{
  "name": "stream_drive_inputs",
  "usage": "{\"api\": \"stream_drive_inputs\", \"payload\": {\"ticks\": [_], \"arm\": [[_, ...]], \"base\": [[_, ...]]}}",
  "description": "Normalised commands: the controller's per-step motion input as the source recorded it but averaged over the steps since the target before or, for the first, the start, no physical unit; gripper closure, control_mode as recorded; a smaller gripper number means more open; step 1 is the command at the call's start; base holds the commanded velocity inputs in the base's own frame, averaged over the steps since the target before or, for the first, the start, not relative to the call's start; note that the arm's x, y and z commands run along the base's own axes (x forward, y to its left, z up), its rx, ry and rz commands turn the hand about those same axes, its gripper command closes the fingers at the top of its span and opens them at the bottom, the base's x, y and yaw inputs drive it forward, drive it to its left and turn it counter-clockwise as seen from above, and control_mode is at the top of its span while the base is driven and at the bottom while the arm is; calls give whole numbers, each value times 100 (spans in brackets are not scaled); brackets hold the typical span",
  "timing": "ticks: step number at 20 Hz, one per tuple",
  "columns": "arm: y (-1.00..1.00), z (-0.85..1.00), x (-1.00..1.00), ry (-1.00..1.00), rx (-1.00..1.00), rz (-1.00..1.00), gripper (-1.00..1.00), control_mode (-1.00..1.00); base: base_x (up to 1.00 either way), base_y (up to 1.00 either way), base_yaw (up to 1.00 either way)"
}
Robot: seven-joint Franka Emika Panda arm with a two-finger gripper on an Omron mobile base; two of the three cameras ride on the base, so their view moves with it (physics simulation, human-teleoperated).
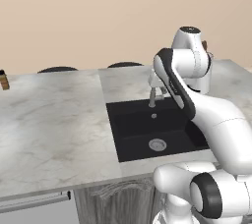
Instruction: Pick the mug and place it in the sink. Pick the bowl and place it in the open cabinet and then close the cabinet.
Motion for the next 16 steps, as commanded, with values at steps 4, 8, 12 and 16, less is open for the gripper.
{"api": "stream_drive_inputs", "payload": {"ticks": [4,8,12,16], "arm": [[1,0,-17,0,0,1,-100,-100],[-9,0,-49,0,0,0,-100,-100],[-30,0,-21,-5,0,1,-100,-100],[-51,0,-17,-6,0,8,-100,-100]], "base": [[0,0,0],[0,0,0],[0,0,0],[0,0,0]]}}
